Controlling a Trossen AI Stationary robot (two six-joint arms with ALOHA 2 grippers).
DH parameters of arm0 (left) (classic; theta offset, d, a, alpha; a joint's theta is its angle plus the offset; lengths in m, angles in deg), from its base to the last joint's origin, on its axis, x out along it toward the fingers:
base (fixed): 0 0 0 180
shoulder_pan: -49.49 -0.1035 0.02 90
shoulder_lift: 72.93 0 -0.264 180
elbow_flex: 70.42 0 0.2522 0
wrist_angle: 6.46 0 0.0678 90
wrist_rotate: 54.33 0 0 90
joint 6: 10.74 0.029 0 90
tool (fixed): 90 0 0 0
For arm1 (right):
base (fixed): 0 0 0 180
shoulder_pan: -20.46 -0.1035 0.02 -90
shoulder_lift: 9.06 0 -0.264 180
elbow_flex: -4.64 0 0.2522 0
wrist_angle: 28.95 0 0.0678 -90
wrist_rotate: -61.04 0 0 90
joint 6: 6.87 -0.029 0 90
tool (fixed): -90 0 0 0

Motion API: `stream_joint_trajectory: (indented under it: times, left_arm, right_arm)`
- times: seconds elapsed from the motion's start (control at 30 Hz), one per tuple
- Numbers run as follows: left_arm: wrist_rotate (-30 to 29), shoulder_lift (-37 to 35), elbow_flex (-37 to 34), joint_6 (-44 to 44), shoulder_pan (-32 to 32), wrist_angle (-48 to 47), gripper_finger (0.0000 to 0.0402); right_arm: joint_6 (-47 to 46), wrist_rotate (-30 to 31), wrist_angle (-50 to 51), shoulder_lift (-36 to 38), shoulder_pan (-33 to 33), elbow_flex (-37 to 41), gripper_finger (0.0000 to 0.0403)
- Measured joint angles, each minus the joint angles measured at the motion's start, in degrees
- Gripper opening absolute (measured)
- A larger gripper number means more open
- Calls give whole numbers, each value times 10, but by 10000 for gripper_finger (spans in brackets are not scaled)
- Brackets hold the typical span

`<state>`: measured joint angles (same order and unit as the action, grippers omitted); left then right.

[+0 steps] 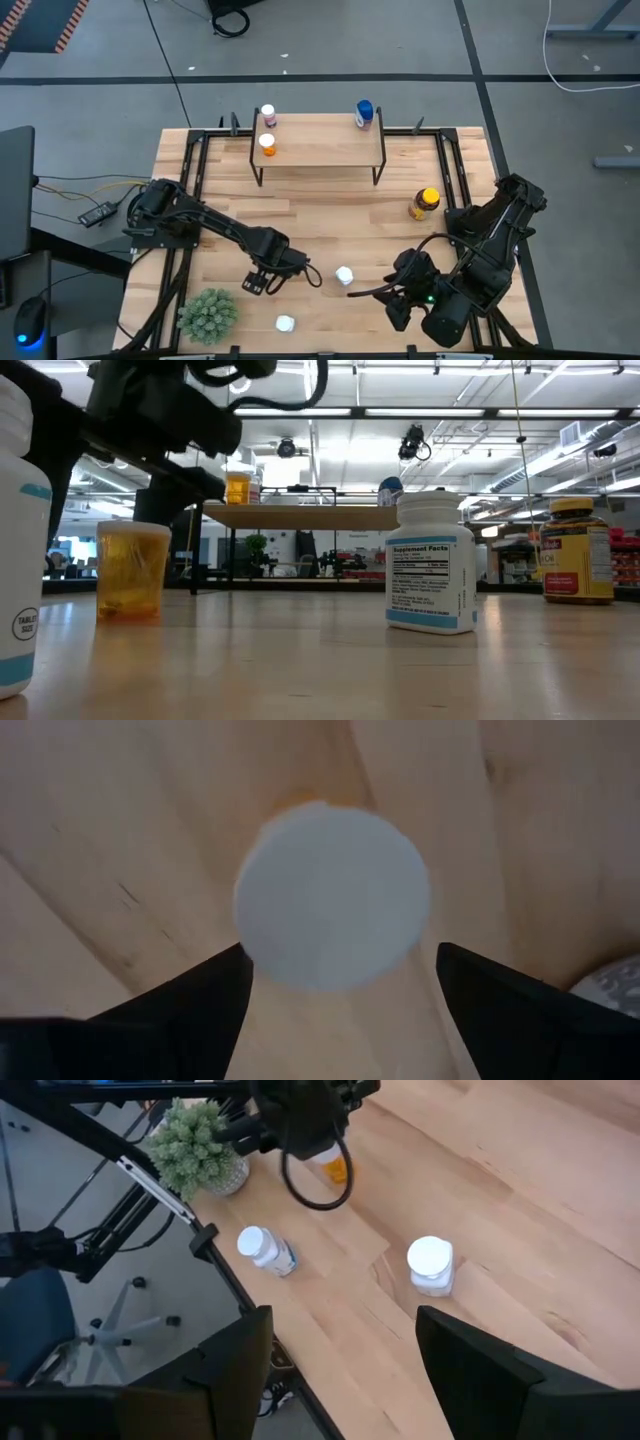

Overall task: Pick and place medicine bottles onto shelf by color
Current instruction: Put the orange medicine bottle on the shelf

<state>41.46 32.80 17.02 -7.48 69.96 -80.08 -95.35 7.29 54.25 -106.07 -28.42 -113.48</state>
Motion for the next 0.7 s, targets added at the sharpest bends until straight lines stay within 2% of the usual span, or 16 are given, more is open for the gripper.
stream_joint_trajectory:
  times: [0.53,0.7]
  left_arm:
    - [-2,-23,9,-40,4,63,323]
    - [-36,-23,9,-69,4,89,323]
  right_arm:
    - [0,2,3,0,15,0,255]
    - [0,4,3,0,15,0,255]
